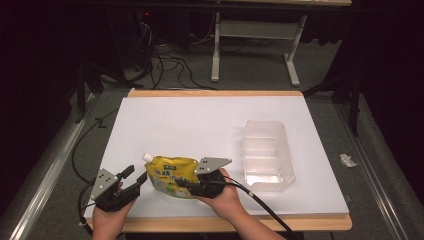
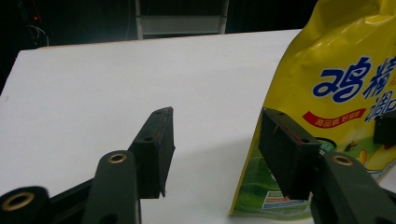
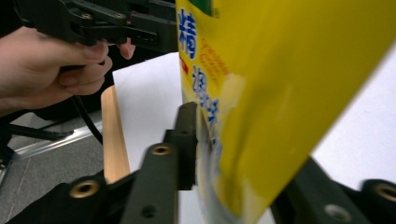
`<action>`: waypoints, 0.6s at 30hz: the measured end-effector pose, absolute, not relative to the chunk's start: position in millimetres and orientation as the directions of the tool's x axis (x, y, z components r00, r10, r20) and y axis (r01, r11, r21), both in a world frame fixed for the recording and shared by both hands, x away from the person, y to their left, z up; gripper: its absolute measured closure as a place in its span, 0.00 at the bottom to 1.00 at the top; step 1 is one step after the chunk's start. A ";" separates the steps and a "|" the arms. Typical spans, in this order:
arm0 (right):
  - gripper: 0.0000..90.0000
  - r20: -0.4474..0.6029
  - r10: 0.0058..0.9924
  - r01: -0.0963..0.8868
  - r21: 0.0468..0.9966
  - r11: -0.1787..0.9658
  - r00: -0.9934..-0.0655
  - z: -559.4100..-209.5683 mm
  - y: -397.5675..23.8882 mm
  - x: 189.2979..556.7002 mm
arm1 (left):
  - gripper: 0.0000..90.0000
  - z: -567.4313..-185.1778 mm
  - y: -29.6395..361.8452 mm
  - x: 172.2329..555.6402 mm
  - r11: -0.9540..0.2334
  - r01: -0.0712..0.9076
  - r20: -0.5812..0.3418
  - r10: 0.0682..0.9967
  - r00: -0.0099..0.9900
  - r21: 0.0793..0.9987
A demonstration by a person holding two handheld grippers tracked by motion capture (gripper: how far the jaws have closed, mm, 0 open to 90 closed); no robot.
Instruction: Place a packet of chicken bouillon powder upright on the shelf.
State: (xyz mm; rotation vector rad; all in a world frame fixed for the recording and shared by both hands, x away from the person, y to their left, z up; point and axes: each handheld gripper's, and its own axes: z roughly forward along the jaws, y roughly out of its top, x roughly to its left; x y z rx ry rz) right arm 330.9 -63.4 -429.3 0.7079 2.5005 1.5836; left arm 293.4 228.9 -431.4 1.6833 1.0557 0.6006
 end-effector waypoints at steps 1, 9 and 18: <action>0.88 0.160 0.424 0.325 0.879 0.350 -0.891 -429.1 -62.3 331.8 | 0.49 -431.8 229.6 293.6 -0.101 0.361 -0.096 0.868 0.488 0.927; 0.92 0.188 0.438 0.356 0.870 0.340 -0.879 -427.7 -62.9 333.5 | 0.49 -431.3 228.3 292.4 -0.109 0.348 -0.088 0.858 0.507 0.931; 0.93 0.173 0.454 0.337 0.888 0.311 -0.874 -418.3 -69.6 328.2 | 0.48 -431.7 226.6 292.1 -0.118 0.340 -0.082 0.850 0.520 0.933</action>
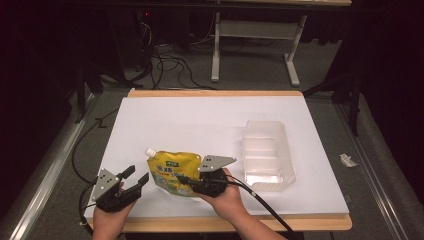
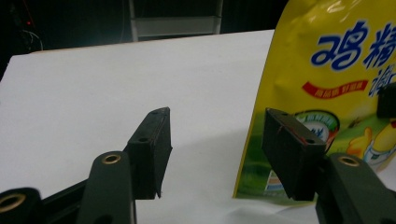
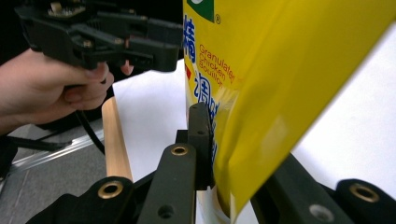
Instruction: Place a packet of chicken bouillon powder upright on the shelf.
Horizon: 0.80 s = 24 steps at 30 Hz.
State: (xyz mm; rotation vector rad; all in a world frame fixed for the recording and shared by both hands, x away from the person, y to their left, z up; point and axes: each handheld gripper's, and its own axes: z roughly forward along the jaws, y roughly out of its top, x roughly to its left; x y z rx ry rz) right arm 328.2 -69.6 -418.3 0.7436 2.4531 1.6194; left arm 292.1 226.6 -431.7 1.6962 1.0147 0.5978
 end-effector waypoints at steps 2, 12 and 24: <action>0.93 0.166 0.459 0.330 0.893 0.305 -0.873 -414.5 -73.7 327.8 | 0.48 -431.8 226.1 292.1 -0.124 0.341 -0.078 0.850 0.521 0.932; 0.93 0.133 0.461 0.288 0.914 0.284 -0.878 -396.0 -93.0 318.4 | 0.41 -436.6 222.1 295.8 -0.163 0.369 -0.058 0.853 0.519 0.915; 0.93 0.087 0.424 0.231 0.925 0.303 -0.902 -377.7 -118.6 303.3 | 0.33 -443.6 214.6 300.8 -0.202 0.414 -0.045 0.855 0.516 0.888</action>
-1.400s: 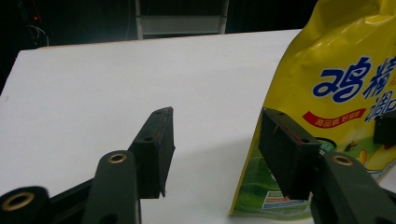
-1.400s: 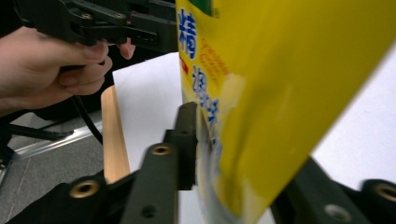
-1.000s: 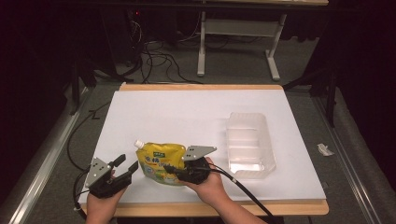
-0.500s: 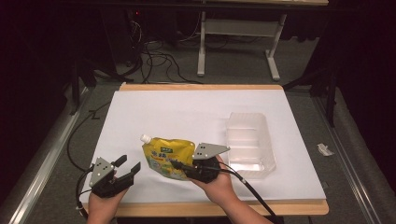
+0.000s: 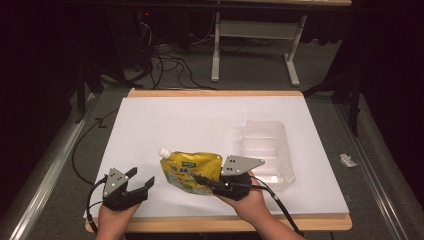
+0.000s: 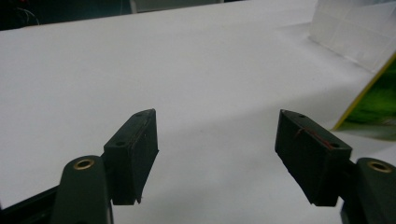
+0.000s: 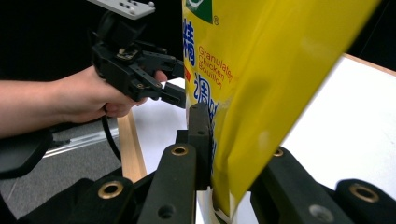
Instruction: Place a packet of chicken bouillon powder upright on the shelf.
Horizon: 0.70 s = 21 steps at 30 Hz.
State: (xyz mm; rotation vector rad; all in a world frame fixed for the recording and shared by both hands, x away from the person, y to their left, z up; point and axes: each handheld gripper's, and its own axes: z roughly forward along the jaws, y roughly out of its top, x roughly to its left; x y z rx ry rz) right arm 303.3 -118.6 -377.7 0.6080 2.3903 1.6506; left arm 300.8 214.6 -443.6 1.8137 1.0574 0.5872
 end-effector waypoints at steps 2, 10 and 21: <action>0.93 0.086 0.422 0.229 0.925 0.302 -0.903 -376.9 -124.3 300.8 | 0.32 -444.9 212.6 302.1 -0.212 0.423 -0.043 0.855 0.518 0.881; 0.93 0.106 0.428 0.239 0.932 0.272 -0.898 -376.1 -147.9 297.4 | 0.27 -434.0 190.1 322.0 -0.210 0.484 -0.073 0.862 0.502 0.850; 0.93 0.096 0.427 0.217 0.945 0.243 -0.899 -364.8 -168.6 299.1 | 0.25 -443.0 178.8 332.3 -0.230 0.463 -0.055 0.850 0.523 0.856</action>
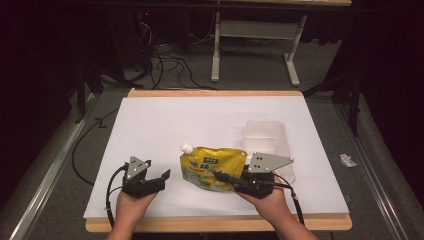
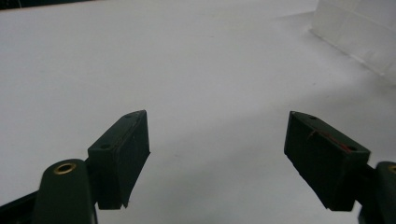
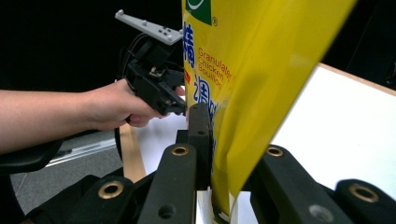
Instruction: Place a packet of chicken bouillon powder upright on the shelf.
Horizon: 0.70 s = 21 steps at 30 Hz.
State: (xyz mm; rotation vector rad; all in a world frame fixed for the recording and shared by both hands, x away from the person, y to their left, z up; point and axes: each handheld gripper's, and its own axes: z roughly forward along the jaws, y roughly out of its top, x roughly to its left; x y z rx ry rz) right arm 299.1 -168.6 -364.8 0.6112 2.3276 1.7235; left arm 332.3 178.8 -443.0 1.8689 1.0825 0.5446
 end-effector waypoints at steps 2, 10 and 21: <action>0.93 0.089 0.437 0.213 0.947 0.243 -0.895 -362.0 -171.5 300.5 | 0.26 -443.6 186.9 329.3 -0.193 0.461 -0.084 0.854 0.513 0.866; 0.93 0.067 0.453 0.195 0.951 0.242 -0.889 -354.7 -181.4 302.6 | 0.26 -445.0 190.3 328.5 -0.185 0.456 -0.081 0.860 0.504 0.871; 0.93 0.064 0.489 0.188 0.960 0.209 -0.870 -343.5 -208.4 307.7 | 0.26 -445.8 188.9 328.8 -0.188 0.453 -0.084 0.853 0.515 0.872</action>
